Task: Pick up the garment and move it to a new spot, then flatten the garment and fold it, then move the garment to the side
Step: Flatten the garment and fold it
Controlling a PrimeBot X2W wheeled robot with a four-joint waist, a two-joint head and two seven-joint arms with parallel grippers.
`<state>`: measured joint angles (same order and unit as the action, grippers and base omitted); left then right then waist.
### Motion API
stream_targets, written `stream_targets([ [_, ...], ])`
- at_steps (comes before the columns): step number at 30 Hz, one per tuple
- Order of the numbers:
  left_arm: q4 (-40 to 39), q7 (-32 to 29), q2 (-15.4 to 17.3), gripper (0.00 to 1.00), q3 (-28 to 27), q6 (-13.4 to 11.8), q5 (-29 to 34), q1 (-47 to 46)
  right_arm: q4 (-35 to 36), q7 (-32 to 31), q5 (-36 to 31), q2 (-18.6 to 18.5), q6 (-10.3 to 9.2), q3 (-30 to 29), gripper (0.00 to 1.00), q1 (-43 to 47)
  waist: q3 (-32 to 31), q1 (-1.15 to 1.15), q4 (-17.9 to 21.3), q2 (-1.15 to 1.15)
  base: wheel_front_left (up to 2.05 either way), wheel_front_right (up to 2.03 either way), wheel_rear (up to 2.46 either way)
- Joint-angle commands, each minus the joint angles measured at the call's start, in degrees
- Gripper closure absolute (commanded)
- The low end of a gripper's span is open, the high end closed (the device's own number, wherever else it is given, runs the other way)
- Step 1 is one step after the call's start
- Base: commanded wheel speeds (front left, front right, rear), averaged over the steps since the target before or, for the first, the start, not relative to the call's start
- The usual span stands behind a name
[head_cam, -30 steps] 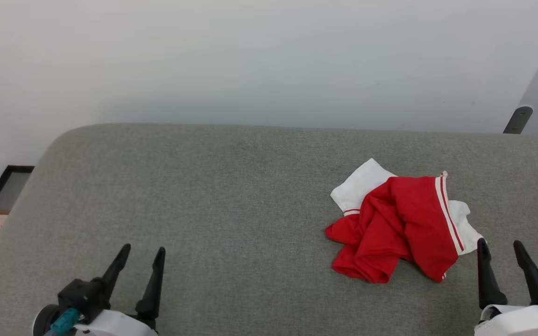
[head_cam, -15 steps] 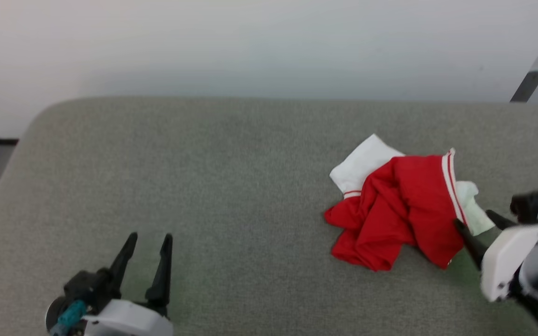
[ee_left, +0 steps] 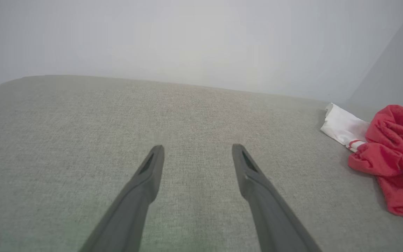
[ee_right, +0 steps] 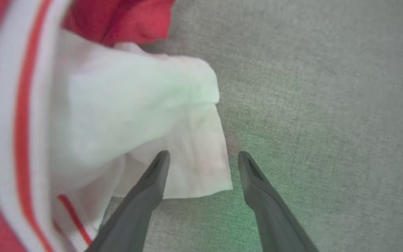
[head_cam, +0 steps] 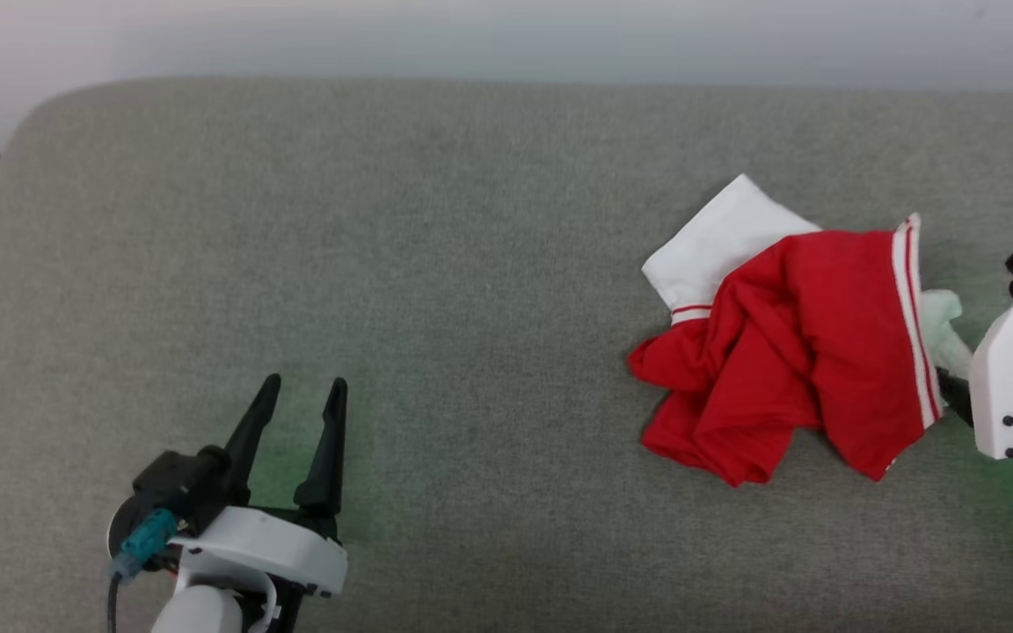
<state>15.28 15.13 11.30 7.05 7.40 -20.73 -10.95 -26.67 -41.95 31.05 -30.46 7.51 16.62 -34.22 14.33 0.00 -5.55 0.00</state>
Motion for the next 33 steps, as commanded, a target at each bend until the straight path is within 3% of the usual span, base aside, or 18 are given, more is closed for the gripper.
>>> stream_targets([
  [1,0.0,0.0,-0.1,0.00,0.1,0.1,-0.4,-0.7,-1.0,-0.2,-0.4,0.2,-0.04,0.5,0.00,-0.8,1.5,0.00,-0.5,0.00,0.00,0.00,0.00],
  [4,0.3,0.0,-0.3,0.00,0.2,0.1,-0.5,-1.0,-3.6,-0.1,-0.6,0.4,-0.04,2.3,0.00,-1.5,1.9,0.00,-0.5,0.00,0.00,0.00,0.00],
  [5,0.3,0.0,-0.3,0.00,0.2,0.1,-0.6,-1.2,-4.2,-0.2,-0.6,0.4,-0.04,3.2,0.15,-1.4,2.0,0.00,-0.4,0.00,0.00,0.00,0.00],
  [7,0.3,0.0,-0.2,0.00,0.0,0.1,-0.8,-1.2,-4.9,0.3,0.6,0.7,-0.04,4.3,1.00,-1.5,2.1,0.00,-0.2,0.00,0.00,0.00,0.00],
  [14,0.3,0.0,0.7,0.00,-0.1,0.1,-0.9,-1.0,-6.2,3.6,2.0,-1.6,-0.06,4.1,1.00,-2.6,1.6,0.00,1.5,0.00,0.00,0.00,0.00],
  [26,-0.1,0.0,1.4,0.00,0.0,0.1,-1.2,-0.7,-9.5,9.3,-0.1,-8.5,-0.05,-6.4,1.00,1.3,1.8,0.00,3.5,0.00,0.00,0.00,0.00],
  [33,0.3,0.0,2.3,0.00,0.9,0.1,-1.2,-1.4,-11.4,11.7,-2.9,-6.3,-0.05,-10.8,1.00,3.3,1.9,0.00,5.0,0.00,0.00,0.00,0.00],
])
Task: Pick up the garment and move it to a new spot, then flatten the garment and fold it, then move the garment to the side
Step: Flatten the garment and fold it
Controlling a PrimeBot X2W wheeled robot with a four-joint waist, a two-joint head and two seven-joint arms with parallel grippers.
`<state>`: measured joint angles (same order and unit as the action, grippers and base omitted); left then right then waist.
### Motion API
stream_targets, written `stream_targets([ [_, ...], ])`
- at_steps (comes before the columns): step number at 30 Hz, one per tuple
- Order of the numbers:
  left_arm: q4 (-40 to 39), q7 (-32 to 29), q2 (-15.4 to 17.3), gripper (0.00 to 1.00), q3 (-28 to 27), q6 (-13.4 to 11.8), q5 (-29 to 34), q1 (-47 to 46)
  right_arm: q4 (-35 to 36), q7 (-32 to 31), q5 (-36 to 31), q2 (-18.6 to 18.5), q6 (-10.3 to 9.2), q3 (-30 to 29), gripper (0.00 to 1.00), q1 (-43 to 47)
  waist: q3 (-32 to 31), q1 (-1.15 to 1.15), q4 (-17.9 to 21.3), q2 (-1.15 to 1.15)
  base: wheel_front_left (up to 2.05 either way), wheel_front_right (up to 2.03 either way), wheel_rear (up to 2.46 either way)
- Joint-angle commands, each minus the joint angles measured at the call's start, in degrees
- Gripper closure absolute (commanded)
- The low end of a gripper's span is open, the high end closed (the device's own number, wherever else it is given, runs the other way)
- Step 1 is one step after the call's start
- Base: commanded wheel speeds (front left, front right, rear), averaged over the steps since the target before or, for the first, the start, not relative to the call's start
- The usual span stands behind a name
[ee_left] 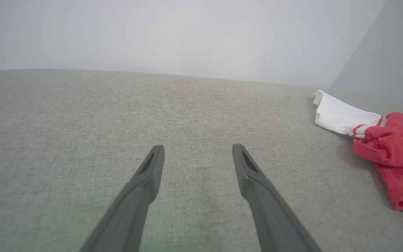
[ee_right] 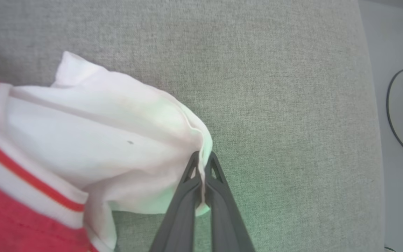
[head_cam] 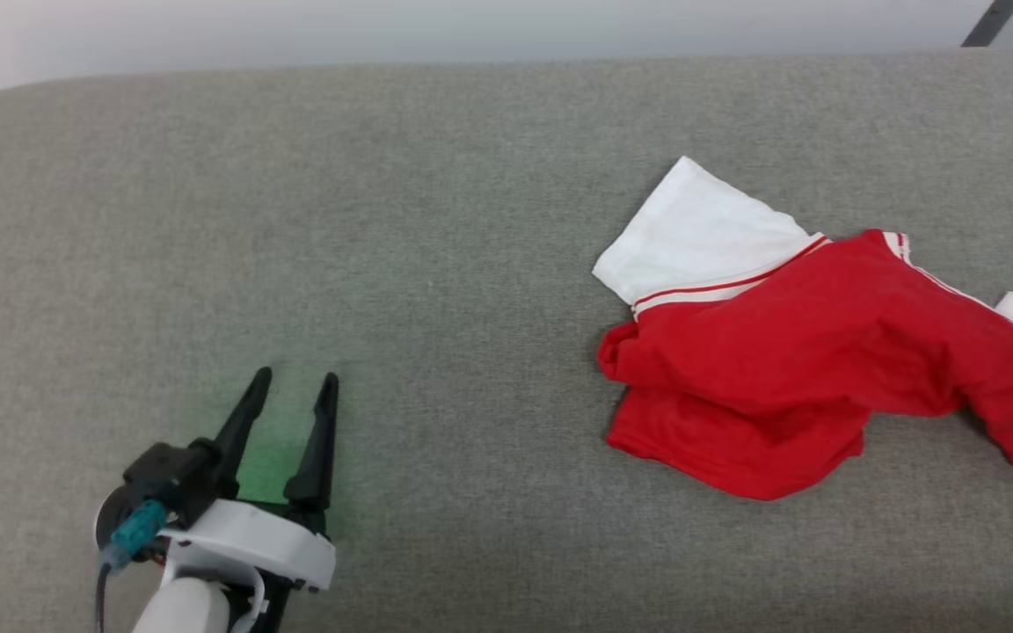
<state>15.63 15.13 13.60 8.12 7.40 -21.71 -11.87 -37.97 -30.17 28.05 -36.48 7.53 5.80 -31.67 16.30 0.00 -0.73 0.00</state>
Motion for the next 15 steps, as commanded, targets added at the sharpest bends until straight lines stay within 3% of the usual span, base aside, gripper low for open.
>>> stream_targets([
  [1,0.0,0.0,0.2,0.00,0.3,0.1,-0.4,-0.7,-0.1,0.7,-0.3,0.2,-0.08,-0.6,1.00,0.8,-0.1,0.00,0.3,0.00,0.00,0.00,0.00],
  [2,0.0,0.0,0.6,0.00,0.8,0.1,-0.6,-1.0,-0.1,1.6,-0.4,0.9,-0.08,-1.2,0.77,0.6,-0.2,0.00,0.5,0.00,0.00,0.00,0.00],
  [3,0.0,0.0,1.1,0.00,1.6,0.1,-0.9,-1.4,-0.1,3.0,-0.6,1.5,-0.08,-2.1,0.31,0.7,-0.3,0.00,0.7,0.00,0.00,0.00,0.00],
  [4,-0.1,0.0,1.7,0.00,2.4,0.1,-1.2,-2.0,-0.2,4.3,-0.6,2.1,-0.08,-3.4,0.00,1.0,-0.5,0.00,0.9,0.00,0.00,0.00,0.00],
  [10,-0.1,0.0,7.5,0.00,9.5,0.1,-2.8,-8.9,3.4,14.0,0.5,6.5,-0.07,-10.5,0.00,6.6,-1.7,0.00,2.9,0.00,0.00,0.00,0.00],
  [15,-0.7,-3.2,13.6,0.00,18.8,0.1,-7.6,-18.0,14.8,18.7,4.6,12.3,-0.07,-10.9,0.00,14.4,-1.7,0.00,7.5,0.00,0.00,0.00,0.00],
])
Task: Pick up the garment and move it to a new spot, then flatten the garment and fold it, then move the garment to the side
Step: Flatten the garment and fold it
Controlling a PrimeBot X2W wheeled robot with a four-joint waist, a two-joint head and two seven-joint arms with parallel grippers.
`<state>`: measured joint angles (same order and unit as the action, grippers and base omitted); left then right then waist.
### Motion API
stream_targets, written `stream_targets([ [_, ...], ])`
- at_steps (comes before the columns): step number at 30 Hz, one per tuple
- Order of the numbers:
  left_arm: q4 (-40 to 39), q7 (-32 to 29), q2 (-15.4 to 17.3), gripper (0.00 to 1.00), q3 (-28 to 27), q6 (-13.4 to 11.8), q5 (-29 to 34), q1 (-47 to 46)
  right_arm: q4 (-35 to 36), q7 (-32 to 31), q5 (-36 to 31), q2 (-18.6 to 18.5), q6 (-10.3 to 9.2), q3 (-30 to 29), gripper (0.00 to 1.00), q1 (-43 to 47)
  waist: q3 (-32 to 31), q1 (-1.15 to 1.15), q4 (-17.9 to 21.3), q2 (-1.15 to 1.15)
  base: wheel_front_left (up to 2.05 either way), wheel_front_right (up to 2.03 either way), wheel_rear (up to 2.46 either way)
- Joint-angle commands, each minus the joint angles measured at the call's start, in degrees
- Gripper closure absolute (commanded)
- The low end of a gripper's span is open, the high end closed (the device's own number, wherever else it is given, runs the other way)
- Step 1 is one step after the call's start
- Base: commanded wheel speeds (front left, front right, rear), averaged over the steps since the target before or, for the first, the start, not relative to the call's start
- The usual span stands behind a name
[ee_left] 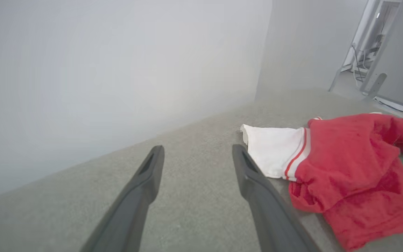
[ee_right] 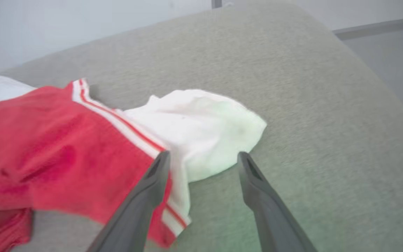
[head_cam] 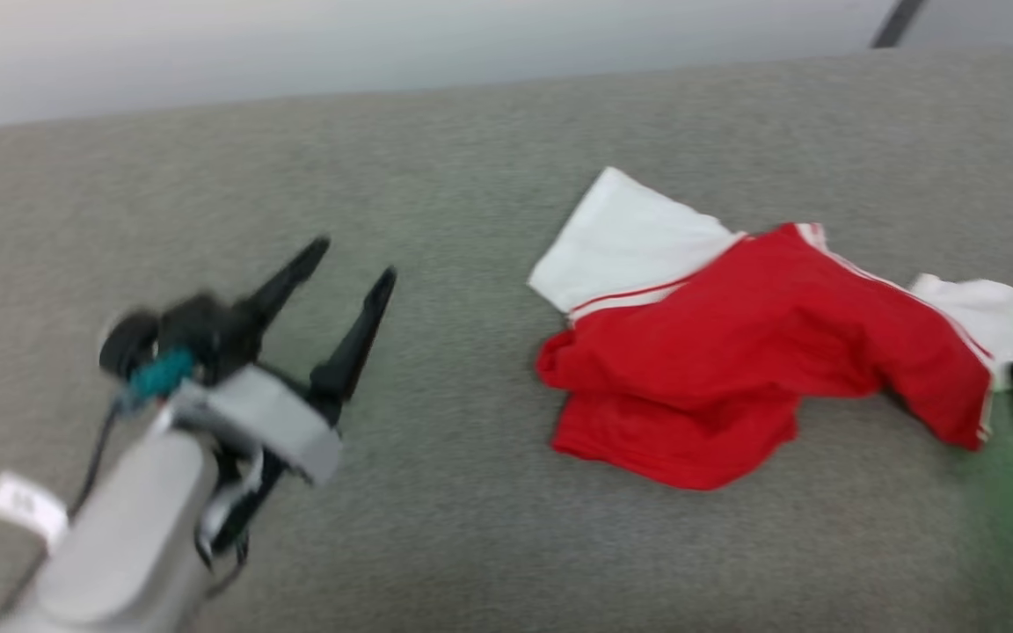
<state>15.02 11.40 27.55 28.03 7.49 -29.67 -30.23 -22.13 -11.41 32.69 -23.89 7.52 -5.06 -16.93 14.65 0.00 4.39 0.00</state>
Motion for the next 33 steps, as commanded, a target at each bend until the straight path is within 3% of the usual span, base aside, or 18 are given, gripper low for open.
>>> stream_targets([
  [1,-0.3,-0.7,0.8,0.00,0.9,0.0,-1.3,-1.9,1.7,0.4,1.3,0.9,-0.06,0.3,0.00,1.1,0.1,0.00,3.4,0.00,0.00,0.00,0.00],
  [4,-0.5,-6.1,3.9,0.00,7.4,0.0,-7.2,-8.6,9.7,1.8,3.2,3.3,-0.06,2.4,0.00,5.2,0.9,0.00,6.7,0.00,0.00,0.00,0.00],
  [8,1.4,-16.9,5.6,0.00,16.0,0.0,-18.8,-17.5,16.6,2.9,2.8,6.0,-0.05,3.8,0.00,8.9,2.0,0.00,10.3,0.00,0.00,0.00,0.00],
  [12,6.7,-30.3,6.3,0.00,23.4,0.0,-28.4,-26.0,20.7,3.2,1.1,8.0,-0.05,5.0,0.00,10.4,3.7,0.00,13.6,0.00,0.00,0.00,0.00],
  [15,11.2,-36.3,6.2,0.00,26.8,0.0,-32.4,-30.9,23.0,3.4,0.6,9.1,-0.05,6.5,0.00,10.3,5.2,0.00,16.3,0.00,0.00,0.00,0.00],
  [24,22.5,-42.2,7.3,0.00,35.4,0.0,-36.2,-37.0,24.3,4.2,-0.4,11.8,-0.05,9.0,0.00,10.4,7.7,0.00,21.8,0.00,0.00,0.00,0.00],
  [32,24.1,-44.2,7.6,0.00,39.7,0.0,-41.2,-37.3,23.2,4.7,-0.6,12.3,-0.05,9.8,0.00,9.8,8.8,0.00,22.1,0.00,0.00,0.00,0.00],
  [33,23.0,-44.6,7.1,0.25,39.8,0.0,-42.9,-37.1,23.2,4.7,-0.7,12.2,-0.05,9.8,0.00,9.5,8.9,0.00,22.0,0.00,0.00,0.00,0.00],
])
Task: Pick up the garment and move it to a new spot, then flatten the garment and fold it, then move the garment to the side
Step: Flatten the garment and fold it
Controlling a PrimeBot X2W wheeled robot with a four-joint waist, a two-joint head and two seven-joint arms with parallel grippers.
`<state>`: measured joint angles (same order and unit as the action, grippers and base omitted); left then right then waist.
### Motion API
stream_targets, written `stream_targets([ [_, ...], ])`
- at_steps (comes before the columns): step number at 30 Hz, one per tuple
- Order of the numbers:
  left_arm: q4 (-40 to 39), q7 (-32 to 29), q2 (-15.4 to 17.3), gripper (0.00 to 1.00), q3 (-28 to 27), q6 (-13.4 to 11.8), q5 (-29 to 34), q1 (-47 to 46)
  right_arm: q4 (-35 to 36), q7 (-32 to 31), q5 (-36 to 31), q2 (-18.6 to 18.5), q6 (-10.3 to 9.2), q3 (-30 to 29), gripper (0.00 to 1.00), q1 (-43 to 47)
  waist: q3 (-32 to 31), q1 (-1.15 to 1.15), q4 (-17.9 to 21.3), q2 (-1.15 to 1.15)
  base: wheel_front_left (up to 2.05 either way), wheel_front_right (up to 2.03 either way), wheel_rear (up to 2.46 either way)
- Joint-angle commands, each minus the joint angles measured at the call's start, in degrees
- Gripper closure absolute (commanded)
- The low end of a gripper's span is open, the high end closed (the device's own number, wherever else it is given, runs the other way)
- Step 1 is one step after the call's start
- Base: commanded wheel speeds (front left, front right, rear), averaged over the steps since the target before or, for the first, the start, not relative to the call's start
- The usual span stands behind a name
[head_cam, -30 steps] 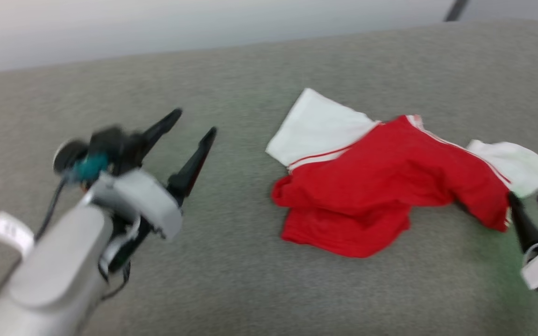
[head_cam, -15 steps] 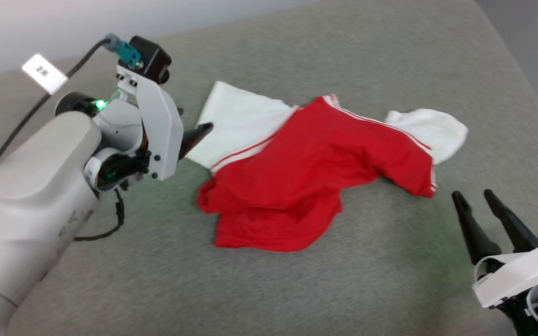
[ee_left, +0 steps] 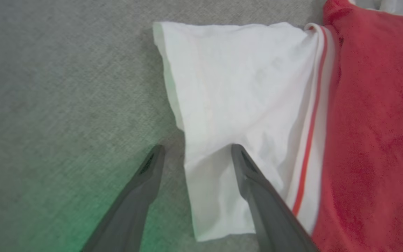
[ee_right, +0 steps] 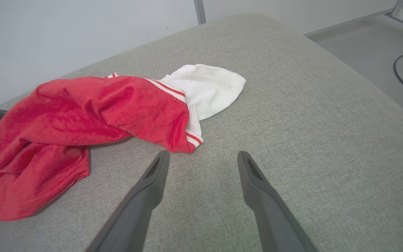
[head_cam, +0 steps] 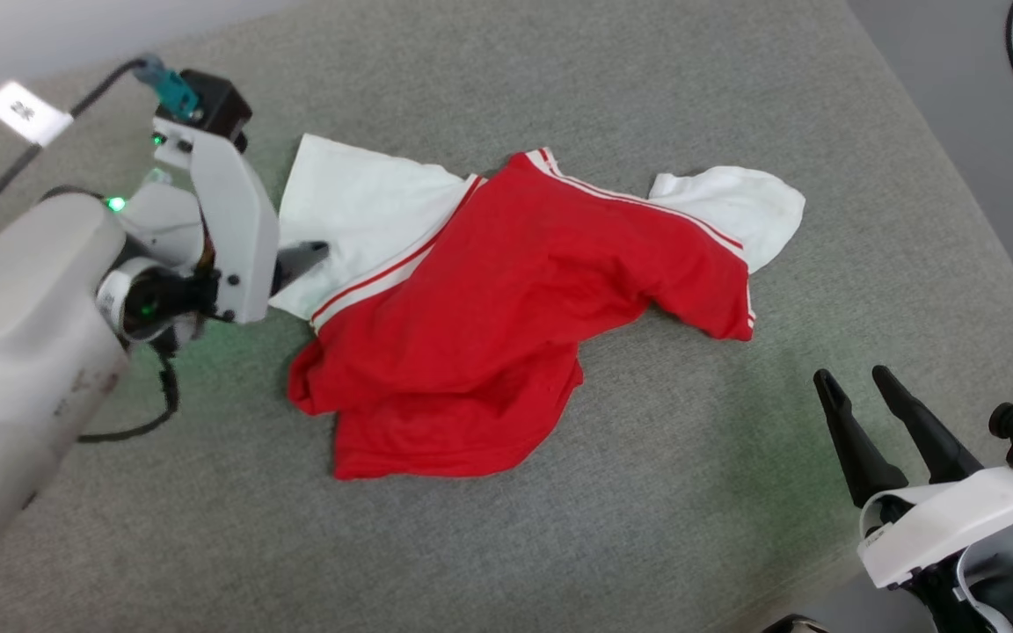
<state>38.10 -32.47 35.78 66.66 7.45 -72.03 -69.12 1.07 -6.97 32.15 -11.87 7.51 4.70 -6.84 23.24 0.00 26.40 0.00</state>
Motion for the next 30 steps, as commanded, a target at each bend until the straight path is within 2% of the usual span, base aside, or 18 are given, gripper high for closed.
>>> stream_targets([
  [1,-1.2,-1.1,-1.6,0.55,1.0,0.1,-2.3,2.0,-0.1,0.3,-0.3,0.1,-0.04,0.0,0.00,-0.9,0.4,0.00,-0.3,0.00,0.00,0.00,0.00],
  [2,-2.2,-1.1,-1.6,0.87,0.9,0.1,-3.5,2.0,-0.1,0.4,-0.5,-0.1,-0.04,-0.1,0.00,-1.1,0.5,0.00,-0.7,0.00,0.00,0.00,0.00],
  [3,-2.8,-0.9,-1.4,1.00,0.7,0.1,-4.6,1.7,0.0,0.4,-0.8,-0.5,-0.04,-0.1,0.00,-1.1,0.5,0.00,-1.1,0.00,0.00,0.00,0.00],
  [11,-0.2,8.7,-1.0,1.00,3.0,0.0,-1.4,-1.0,1.3,-1.2,-2.2,-1.3,-0.04,-0.8,0.00,-1.7,-1.6,0.00,-7.1,0.00,0.00,0.00,0.00],
  [14,1.2,13.3,-1.2,1.00,2.7,0.0,-2.2,0.4,1.7,-2.2,-2.7,-2.0,-0.04,-1.8,0.00,-1.3,-3.4,0.00,-10.6,0.00,0.00,0.00,0.00],
  [17,2.6,16.6,0.0,1.00,3.5,0.0,-1.8,2.2,2.4,-3.6,-3.0,-2.4,-0.04,-2.1,0.00,-1.1,-5.3,0.00,-13.7,0.00,0.00,0.00,0.00],
  [21,4.0,18.6,1.1,1.00,4.3,0.0,-3.1,5.4,3.3,-5.5,-3.2,-2.8,-0.04,-2.4,0.00,-0.6,-7.2,0.00,-17.0,0.00,0.00,0.00,0.00],
  [30,8.7,20.4,2.1,1.00,4.1,0.0,-5.8,8.2,4.9,-8.1,-3.4,-3.2,-0.04,-2.9,0.00,0.3,-8.6,0.00,-19.3,0.00,0.00,0.00,0.00],
])
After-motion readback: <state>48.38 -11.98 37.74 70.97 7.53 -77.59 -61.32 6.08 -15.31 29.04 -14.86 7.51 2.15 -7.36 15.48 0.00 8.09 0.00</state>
